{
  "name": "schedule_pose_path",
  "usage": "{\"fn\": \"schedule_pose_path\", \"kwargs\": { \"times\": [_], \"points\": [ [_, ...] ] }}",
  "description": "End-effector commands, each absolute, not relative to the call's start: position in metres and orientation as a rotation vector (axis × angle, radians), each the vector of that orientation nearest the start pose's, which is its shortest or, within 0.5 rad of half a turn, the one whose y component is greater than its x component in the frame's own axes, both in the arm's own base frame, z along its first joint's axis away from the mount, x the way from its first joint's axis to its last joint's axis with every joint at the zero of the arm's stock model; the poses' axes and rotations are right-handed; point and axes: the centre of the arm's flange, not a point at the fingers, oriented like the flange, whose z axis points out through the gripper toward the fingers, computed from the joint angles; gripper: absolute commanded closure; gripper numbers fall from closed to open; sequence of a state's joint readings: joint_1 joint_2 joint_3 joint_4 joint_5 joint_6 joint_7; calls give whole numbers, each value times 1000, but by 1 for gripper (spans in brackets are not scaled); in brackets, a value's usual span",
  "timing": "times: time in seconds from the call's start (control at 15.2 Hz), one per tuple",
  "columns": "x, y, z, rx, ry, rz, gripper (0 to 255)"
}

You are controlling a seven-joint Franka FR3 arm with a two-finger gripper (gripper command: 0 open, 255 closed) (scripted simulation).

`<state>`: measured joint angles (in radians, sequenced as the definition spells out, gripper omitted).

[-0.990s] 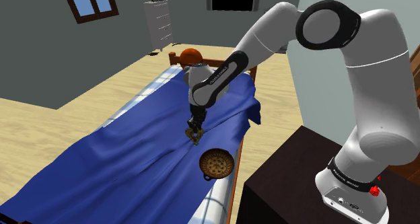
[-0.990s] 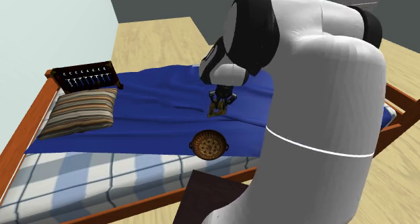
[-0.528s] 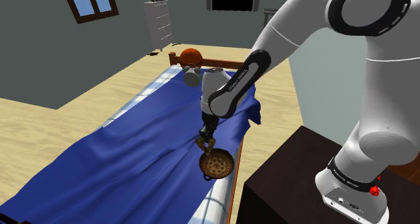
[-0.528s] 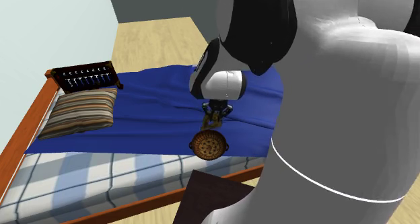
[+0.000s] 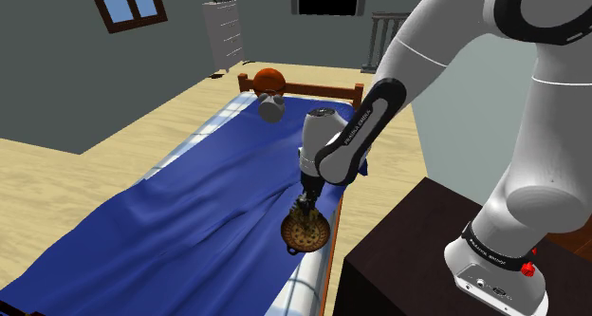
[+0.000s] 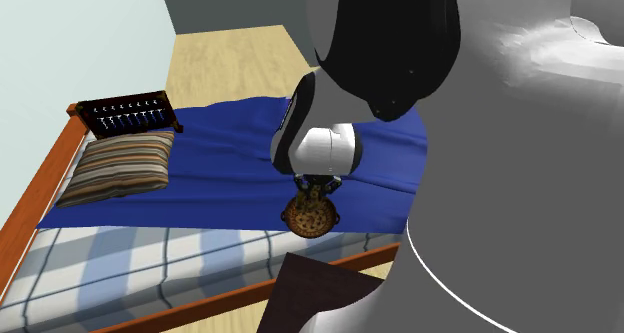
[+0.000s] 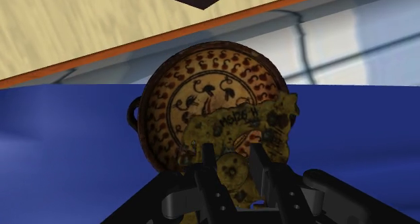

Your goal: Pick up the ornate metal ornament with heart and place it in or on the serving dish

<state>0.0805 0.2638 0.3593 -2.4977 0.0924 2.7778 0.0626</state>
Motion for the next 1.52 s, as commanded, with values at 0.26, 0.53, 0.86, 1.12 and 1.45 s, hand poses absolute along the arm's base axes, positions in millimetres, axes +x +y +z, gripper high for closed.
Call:
{"fn": "schedule_pose_path", "kwargs": {
  "times": [0.26, 0.53, 0.86, 1.12, 1.45],
  "points": [
    [426, 205, 162, -2983, -418, 4, 255],
    [426, 205, 140, -2983, -418, 4, 255],
    [426, 205, 120, -2983, -418, 4, 255],
    [426, 205, 120, -2983, -418, 4, 255],
    [426, 205, 120, -2983, -418, 4, 0]
  ]
}}
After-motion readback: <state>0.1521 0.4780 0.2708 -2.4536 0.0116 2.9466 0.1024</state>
